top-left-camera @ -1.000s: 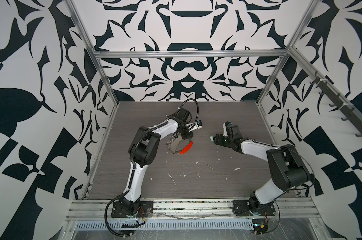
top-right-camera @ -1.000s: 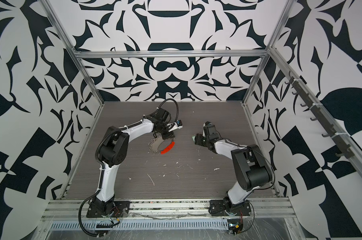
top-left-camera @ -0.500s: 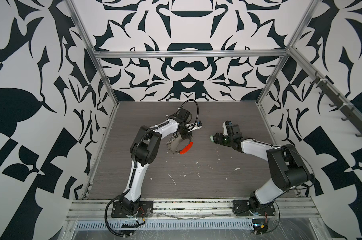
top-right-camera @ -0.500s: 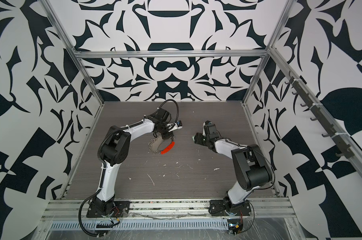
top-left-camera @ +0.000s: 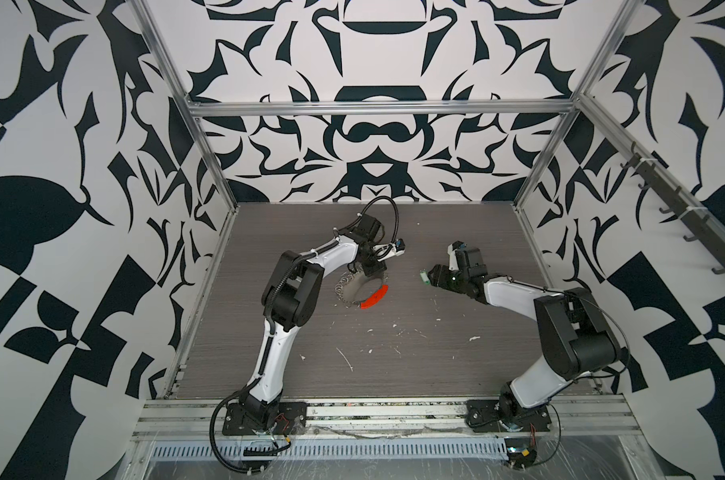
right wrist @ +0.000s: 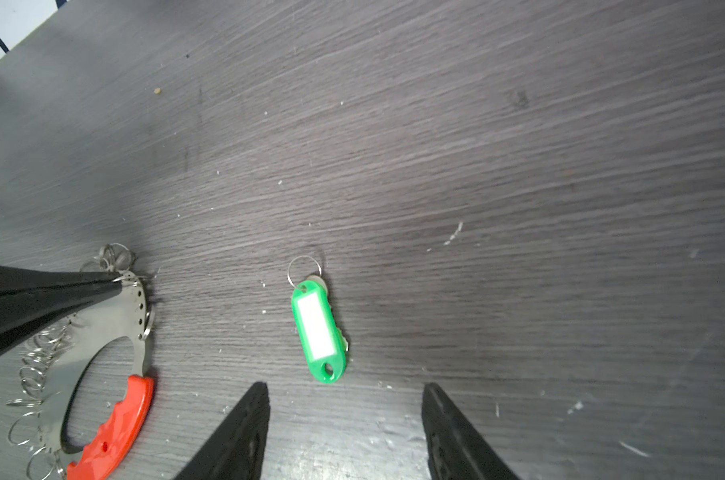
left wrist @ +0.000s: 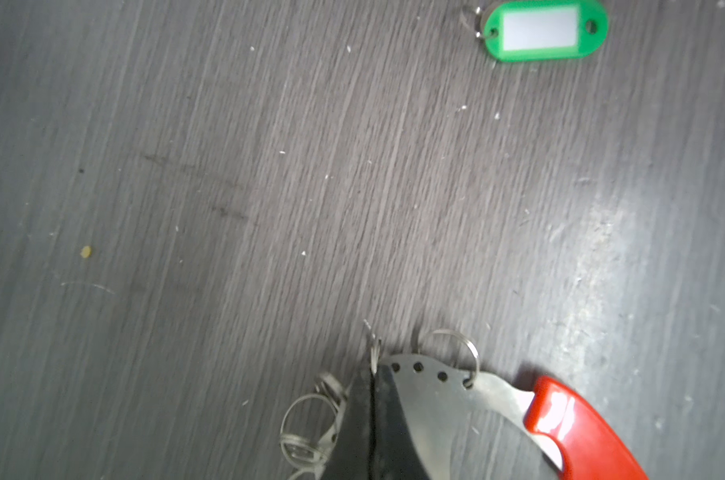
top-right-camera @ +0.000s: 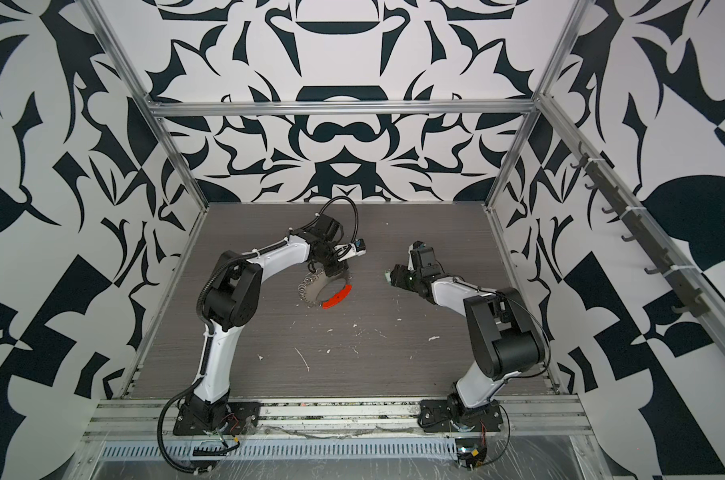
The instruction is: Put the keys on the keyring
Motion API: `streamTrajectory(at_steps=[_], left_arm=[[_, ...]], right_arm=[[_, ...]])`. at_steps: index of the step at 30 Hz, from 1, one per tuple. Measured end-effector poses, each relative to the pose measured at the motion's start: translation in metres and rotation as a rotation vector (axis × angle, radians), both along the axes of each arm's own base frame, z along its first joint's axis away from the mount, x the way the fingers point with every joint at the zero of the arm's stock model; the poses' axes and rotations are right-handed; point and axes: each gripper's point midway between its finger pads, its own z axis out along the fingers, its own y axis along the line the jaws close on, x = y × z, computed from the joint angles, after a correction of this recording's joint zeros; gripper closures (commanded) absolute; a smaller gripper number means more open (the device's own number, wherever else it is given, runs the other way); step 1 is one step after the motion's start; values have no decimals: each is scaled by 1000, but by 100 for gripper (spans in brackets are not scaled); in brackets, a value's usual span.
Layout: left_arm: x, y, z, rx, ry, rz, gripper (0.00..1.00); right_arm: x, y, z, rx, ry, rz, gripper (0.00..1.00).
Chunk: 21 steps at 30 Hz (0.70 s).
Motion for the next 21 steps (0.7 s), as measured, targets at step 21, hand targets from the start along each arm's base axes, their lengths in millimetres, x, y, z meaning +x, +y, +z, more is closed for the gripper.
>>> streamTrajectory(at_steps=[21], left_arm=[[-48, -27, 251, -924, -79, 133, 100]], right_arm=[[-1, 81, 195, 379, -330, 208, 49]])
